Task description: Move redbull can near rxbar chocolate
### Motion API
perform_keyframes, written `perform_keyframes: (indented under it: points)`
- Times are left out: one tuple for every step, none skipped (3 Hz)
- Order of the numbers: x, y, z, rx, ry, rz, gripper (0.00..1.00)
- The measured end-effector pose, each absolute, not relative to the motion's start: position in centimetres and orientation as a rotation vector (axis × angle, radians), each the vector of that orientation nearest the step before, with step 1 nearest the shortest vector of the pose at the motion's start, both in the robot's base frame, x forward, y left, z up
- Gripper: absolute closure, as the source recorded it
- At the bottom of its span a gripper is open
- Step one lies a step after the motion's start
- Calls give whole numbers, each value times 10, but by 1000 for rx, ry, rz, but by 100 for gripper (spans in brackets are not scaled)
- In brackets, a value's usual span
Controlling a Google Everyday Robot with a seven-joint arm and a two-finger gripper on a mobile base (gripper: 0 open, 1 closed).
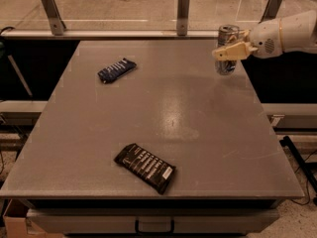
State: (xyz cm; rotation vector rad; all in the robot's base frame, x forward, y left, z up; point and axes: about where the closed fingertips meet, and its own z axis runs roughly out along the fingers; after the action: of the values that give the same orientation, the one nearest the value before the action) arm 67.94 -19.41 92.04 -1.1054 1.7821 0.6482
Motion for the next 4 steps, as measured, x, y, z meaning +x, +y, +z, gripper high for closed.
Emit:
perform_keyframes:
  points:
    - [680, -194, 920, -1106, 1783, 648, 100]
    - [677, -157, 925, -1126, 1732, 667, 100]
    - [668, -65, 940, -1179, 1613, 676, 100]
    - [661, 10, 961, -1193, 1519, 666, 100]
